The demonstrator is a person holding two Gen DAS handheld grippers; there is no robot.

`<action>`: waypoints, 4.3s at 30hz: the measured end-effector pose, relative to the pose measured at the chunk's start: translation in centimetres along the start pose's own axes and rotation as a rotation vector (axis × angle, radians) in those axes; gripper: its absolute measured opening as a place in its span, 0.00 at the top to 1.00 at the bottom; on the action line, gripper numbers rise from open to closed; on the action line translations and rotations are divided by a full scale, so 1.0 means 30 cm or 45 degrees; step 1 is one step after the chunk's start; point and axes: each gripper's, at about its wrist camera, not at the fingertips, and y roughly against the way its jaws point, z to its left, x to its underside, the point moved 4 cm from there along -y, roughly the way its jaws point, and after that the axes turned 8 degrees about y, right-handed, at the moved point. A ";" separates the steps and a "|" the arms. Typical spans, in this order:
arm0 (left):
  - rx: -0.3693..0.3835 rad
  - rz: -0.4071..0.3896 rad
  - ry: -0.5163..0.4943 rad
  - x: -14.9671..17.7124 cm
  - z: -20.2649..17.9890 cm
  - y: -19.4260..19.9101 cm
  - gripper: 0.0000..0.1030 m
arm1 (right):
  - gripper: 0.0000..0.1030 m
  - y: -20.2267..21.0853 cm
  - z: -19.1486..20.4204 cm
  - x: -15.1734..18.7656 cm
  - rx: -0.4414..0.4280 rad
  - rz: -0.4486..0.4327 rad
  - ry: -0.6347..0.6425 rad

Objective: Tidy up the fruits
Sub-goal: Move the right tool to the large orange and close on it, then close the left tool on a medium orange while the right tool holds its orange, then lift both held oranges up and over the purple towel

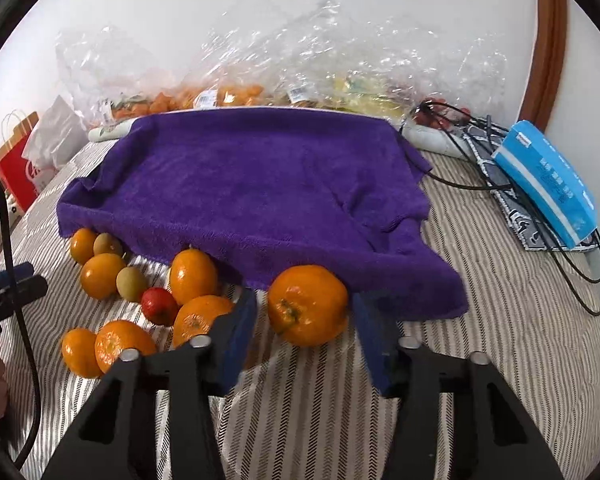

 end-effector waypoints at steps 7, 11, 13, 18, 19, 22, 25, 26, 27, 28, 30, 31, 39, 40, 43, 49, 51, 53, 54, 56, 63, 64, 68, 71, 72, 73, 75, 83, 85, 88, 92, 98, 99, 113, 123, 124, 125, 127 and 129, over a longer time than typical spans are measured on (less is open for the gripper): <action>0.000 -0.003 -0.006 0.001 -0.002 -0.001 0.10 | 0.57 -0.005 -0.015 0.001 -0.012 0.004 -0.018; 0.011 -0.013 0.000 -0.001 -0.002 0.003 0.09 | 0.57 -0.023 -0.011 0.001 0.001 0.015 -0.001; 0.015 -0.015 -0.003 0.000 -0.004 0.004 0.09 | 0.57 -0.030 -0.014 -0.001 0.001 0.008 -0.005; -0.031 -0.004 -0.009 -0.012 -0.020 -0.002 0.12 | 0.58 -0.040 -0.026 0.002 -0.018 -0.005 -0.029; -0.037 -0.003 -0.010 -0.018 -0.024 -0.003 0.13 | 0.58 -0.036 -0.029 0.005 -0.026 -0.010 -0.025; -0.037 -0.002 -0.013 -0.047 -0.055 -0.008 0.19 | 0.58 -0.023 -0.036 0.016 -0.050 -0.017 -0.020; -0.014 0.009 -0.059 -0.060 -0.098 -0.026 0.20 | 0.58 0.001 -0.040 0.032 -0.057 -0.036 -0.003; -0.016 0.015 -0.084 -0.060 -0.110 -0.036 0.24 | 0.58 0.005 -0.041 0.036 -0.059 -0.043 -0.004; -0.028 0.013 -0.097 -0.062 -0.115 -0.044 0.27 | 0.58 0.009 -0.042 0.042 -0.068 -0.049 -0.008; -0.038 0.010 -0.104 -0.064 -0.119 -0.051 0.29 | 0.58 0.010 -0.042 0.047 -0.073 -0.053 -0.007; -0.024 0.011 -0.098 -0.068 -0.124 -0.062 0.36 | 0.58 0.009 -0.043 0.053 -0.068 -0.057 -0.005; -0.012 0.017 -0.091 -0.069 -0.126 -0.067 0.36 | 0.58 0.004 -0.043 0.056 -0.064 -0.052 -0.007; -0.061 0.018 -0.153 -0.052 -0.143 -0.105 0.53 | 0.57 -0.041 -0.058 0.064 -0.099 0.024 -0.058; -0.074 0.009 -0.170 -0.049 -0.149 -0.105 0.53 | 0.57 -0.040 -0.058 0.064 -0.097 0.023 -0.056; -0.085 0.028 -0.188 -0.046 -0.156 -0.118 0.53 | 0.57 -0.043 -0.052 0.064 -0.078 0.029 -0.039; -0.078 0.031 -0.173 -0.052 -0.150 -0.122 0.53 | 0.57 -0.048 -0.037 0.061 -0.035 0.043 0.003; -0.078 0.032 -0.175 -0.054 -0.147 -0.123 0.53 | 0.57 -0.048 -0.038 0.061 -0.035 0.043 0.007; -0.072 0.032 -0.170 -0.057 -0.144 -0.123 0.53 | 0.57 -0.048 -0.041 0.062 -0.039 0.042 0.003; -0.069 0.032 -0.167 -0.057 -0.143 -0.122 0.53 | 0.57 -0.047 -0.041 0.063 -0.040 0.042 0.003; -0.050 0.031 -0.158 -0.060 -0.139 -0.120 0.61 | 0.57 -0.046 -0.040 0.063 -0.037 0.043 0.005; 0.017 0.040 -0.150 -0.062 -0.142 -0.114 0.74 | 0.58 -0.044 -0.038 0.063 -0.049 0.038 -0.004; 0.028 0.038 -0.148 -0.062 -0.143 -0.112 0.74 | 0.58 -0.044 -0.037 0.062 -0.048 0.038 -0.002; 0.034 0.047 -0.143 -0.065 -0.144 -0.118 0.74 | 0.58 -0.045 -0.032 0.060 -0.053 0.037 0.012; 0.040 0.051 -0.139 -0.067 -0.144 -0.120 0.73 | 0.58 -0.045 -0.032 0.060 -0.054 0.037 0.012; 0.041 0.052 -0.139 -0.067 -0.145 -0.120 0.73 | 0.58 -0.045 -0.034 0.061 -0.058 0.037 0.009; 0.041 0.052 -0.140 -0.067 -0.145 -0.121 0.73 | 0.58 -0.045 -0.035 0.060 -0.059 0.037 0.008; 0.040 0.052 -0.142 -0.068 -0.145 -0.123 0.73 | 0.58 -0.046 -0.036 0.059 -0.058 0.037 0.009; 0.084 0.039 -0.119 -0.072 -0.136 -0.109 0.74 | 0.58 -0.046 -0.036 0.059 -0.059 0.035 0.003; 0.104 0.031 -0.099 -0.075 -0.127 -0.099 0.74 | 0.59 -0.043 -0.039 0.059 -0.064 0.030 -0.005; 0.150 0.040 -0.048 -0.080 -0.112 -0.091 0.75 | 0.59 -0.037 -0.044 0.061 -0.075 0.018 -0.020; 0.167 0.045 -0.015 -0.083 -0.103 -0.093 0.75 | 0.59 -0.028 -0.052 0.061 -0.079 0.001 -0.039; 0.137 0.072 -0.012 -0.090 -0.128 -0.124 0.71 | 0.59 -0.035 -0.045 0.061 -0.081 0.016 -0.029; 0.126 0.074 -0.004 -0.092 -0.129 -0.131 0.70 | 0.59 -0.035 -0.043 0.061 -0.084 0.016 -0.024; 0.013 -0.004 -0.044 -0.071 -0.170 -0.033 0.71 | 0.59 0.013 -0.046 0.074 -0.143 -0.003 -0.050; 0.001 -0.071 -0.018 -0.185 -0.208 0.068 0.71 | 0.59 0.176 -0.079 -0.029 -0.138 -0.133 -0.118; 0.003 -0.085 -0.020 -0.204 -0.215 0.077 0.71 | 0.59 0.185 -0.081 -0.043 -0.136 -0.142 -0.118; 0.004 -0.095 -0.020 -0.216 -0.219 0.079 0.71 | 0.59 0.193 -0.082 -0.063 -0.133 -0.155 -0.118; 0.007 -0.124 -0.019 -0.248 -0.235 0.079 0.71 | 0.59 0.200 -0.081 -0.103 -0.125 -0.177 -0.115; 0.009 -0.140 -0.017 -0.277 -0.250 0.072 0.71 | 0.59 0.197 -0.083 -0.135 -0.116 -0.191 -0.114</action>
